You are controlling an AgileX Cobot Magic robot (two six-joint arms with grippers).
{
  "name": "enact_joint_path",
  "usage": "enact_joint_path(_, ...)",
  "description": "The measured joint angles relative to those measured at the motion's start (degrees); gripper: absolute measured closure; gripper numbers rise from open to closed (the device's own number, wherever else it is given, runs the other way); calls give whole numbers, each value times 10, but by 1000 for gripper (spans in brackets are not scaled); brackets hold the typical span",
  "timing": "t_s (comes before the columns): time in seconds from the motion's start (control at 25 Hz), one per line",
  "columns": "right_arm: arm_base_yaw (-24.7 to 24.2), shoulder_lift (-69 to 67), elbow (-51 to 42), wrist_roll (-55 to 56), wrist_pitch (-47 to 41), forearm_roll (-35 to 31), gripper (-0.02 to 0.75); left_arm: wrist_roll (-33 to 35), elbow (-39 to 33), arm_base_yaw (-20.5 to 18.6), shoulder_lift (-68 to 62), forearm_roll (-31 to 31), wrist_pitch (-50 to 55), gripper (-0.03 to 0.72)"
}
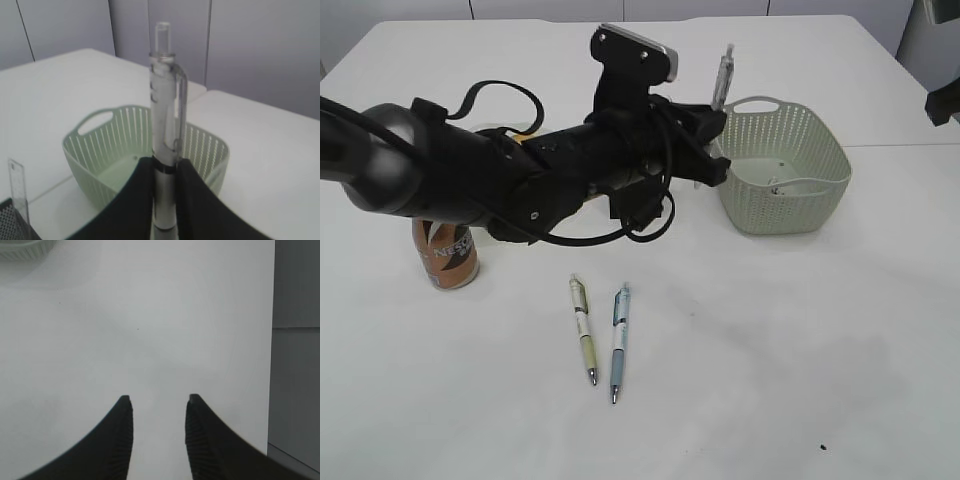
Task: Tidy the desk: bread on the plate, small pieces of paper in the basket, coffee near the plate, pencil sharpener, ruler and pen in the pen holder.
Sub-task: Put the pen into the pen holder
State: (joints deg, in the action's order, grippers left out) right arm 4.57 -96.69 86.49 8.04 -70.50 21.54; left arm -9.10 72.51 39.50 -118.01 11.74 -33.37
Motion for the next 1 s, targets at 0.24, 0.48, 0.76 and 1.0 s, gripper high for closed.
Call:
enact_joint_path(0.24,0,0,0,0,0,0,446,1,3,-32,0,2,-67,623)
enact_joint_path(0.48,0,0,0,0,0,0,446,4,45,-70,-4,2,-75,622)
enact_joint_path(0.76,0,0,0,0,0,0,446,4,96,-83,-29,3,-62,622)
enact_joint_path(1.0,0,0,0,0,0,0,446,4,110,-99,-58,3,-52,622)
